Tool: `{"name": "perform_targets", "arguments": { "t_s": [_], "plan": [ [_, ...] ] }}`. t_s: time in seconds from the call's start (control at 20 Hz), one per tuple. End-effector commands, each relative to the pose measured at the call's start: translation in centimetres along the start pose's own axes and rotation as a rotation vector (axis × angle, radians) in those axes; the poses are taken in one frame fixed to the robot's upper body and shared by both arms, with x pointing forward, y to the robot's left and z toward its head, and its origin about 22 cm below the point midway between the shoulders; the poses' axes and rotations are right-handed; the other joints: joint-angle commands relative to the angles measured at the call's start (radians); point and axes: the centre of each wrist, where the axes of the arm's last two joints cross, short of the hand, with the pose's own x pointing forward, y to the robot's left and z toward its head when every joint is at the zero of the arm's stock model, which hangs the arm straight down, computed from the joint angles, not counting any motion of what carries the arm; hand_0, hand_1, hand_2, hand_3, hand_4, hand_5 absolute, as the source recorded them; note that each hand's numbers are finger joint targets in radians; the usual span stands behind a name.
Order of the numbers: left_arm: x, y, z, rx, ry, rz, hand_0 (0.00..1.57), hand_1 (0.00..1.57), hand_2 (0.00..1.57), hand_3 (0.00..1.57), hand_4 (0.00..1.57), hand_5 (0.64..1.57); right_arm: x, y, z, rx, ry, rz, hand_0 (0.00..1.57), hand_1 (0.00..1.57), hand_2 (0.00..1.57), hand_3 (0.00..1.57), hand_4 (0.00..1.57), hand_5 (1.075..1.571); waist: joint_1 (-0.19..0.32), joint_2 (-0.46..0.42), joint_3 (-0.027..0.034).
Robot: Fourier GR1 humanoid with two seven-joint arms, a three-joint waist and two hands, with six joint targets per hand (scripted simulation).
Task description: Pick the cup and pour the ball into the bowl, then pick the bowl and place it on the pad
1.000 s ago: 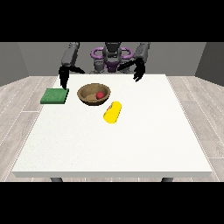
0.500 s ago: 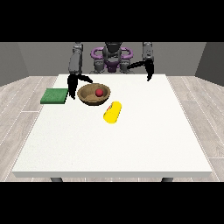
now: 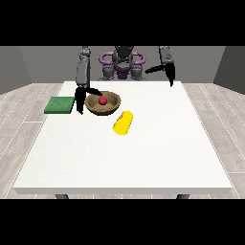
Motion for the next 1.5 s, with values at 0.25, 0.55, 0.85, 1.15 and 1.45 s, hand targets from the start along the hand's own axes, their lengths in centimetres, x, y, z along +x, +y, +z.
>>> {"name": "perform_targets", "arguments": {
  "t_s": [0.25,0.55,0.85,1.15,1.45],
  "plan": [
    [2.2,1.6,-0.8,-0.008,-0.043,-0.004,0.00,0.00,0.00,0.00,0.00,1.566,-2.5,-0.1,0.9,-0.127,0.202,-0.075,0.00,0.00,0.00,0.00,0.46,1.547,0.022,0.030,0.0006],
    [2.8,-1.9,-0.8,-0.081,-0.107,0.029,0.00,0.00,0.00,0.00,0.57,1.549,-2.2,-3.0,1.4,-0.248,0.201,0.447,1.57,1.57,1.57,1.57,0.92,1.536,0.108,0.084,-0.0049],
    [1.1,-0.7,-0.6,-0.035,-0.036,0.043,0.00,0.00,0.00,0.00,0.90,1.466,-2.2,-2.0,1.3,-0.286,0.258,0.593,1.57,1.57,1.57,1.26,0.90,1.566,0.071,-0.004,-0.0035],
    [-6.1,4.4,5.0,0.065,0.232,0.035,0.00,0.00,0.00,0.00,0.99,1.419,1.3,2.5,-2.1,-0.210,0.433,0.631,1.57,1.57,1.57,0.97,0.82,1.564,-0.072,-0.247,-0.0029],
    [-7.8,5.3,6.8,0.166,0.284,0.020,0.00,0.00,0.00,0.00,1.00,1.407,5.9,2.2,-4.7,-0.140,0.439,0.599,1.57,1.57,1.57,0.74,0.81,1.567,-0.170,-0.278,-0.0010]
  ]
}}
